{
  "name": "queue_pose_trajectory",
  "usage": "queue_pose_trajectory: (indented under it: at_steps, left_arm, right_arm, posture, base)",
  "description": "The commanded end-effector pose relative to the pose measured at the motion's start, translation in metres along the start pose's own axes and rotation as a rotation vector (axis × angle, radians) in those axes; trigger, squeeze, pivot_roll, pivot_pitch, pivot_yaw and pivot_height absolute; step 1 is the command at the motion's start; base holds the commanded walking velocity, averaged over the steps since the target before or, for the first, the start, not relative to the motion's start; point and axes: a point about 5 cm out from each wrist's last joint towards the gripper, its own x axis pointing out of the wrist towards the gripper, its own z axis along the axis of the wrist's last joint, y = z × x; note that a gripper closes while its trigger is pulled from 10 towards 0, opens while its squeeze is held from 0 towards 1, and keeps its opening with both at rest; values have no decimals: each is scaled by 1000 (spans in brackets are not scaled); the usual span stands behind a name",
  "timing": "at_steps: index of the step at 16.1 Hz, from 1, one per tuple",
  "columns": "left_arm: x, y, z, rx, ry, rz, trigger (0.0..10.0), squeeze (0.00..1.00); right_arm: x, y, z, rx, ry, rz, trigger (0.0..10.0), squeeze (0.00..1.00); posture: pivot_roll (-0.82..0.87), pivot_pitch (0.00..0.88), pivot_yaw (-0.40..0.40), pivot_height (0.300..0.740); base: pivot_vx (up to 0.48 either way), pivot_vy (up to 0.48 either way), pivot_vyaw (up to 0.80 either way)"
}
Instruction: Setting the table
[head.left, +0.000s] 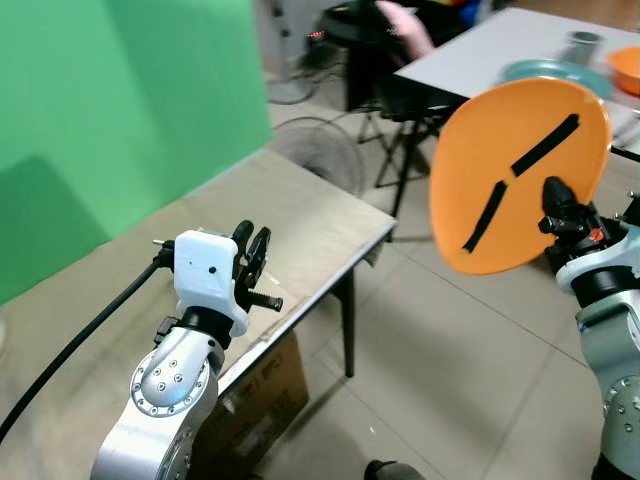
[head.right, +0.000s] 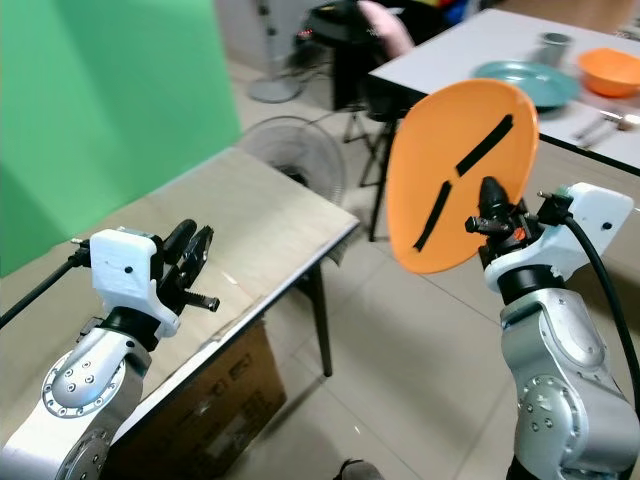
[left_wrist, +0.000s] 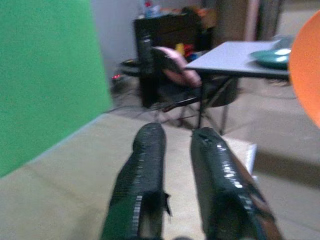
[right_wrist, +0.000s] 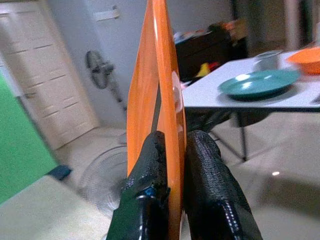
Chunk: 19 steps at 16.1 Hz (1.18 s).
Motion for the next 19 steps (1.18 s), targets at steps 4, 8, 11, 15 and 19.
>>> queue_pose_trajectory:
  at_steps: [4, 8, 11, 15, 19]
  left_arm:
    - [1, 0, -2, -15, 6, -33, 10000, 1000]
    - [0, 0, -5, -43, 6, 1, 10000, 1000]
    - [0, 3, -5, -42, -13, 19, 10000, 1000]
    - [-3, 4, -11, -33, 9, 33, 10000, 1000]
    - [-15, 8, -23, -31, 48, 73, 10000, 1000]
  right_arm:
    - [-5, 6, -1, -78, -24, -32, 10000, 0]
    - [-7, 8, -16, -109, 29, -58, 10000, 0]
    - [-4, 9, -26, -129, 77, -61, 10000, 0]
    - [1, 11, -29, -152, 96, -56, 10000, 0]
    - [4, 15, -30, -177, 98, -31, 10000, 0]
  posture:
    - [-132, 0, 95, 740]
    - [-138, 0, 96, 740]
    - [-135, 0, 89, 740]
    - [-140, 0, 84, 740]
    - [-141, 0, 65, 740]
  base:
    - [0, 0, -800]
    - [0, 0, -800]
    - [0, 0, -800]
    - [268, 0, -800]
    - [274, 0, -800]
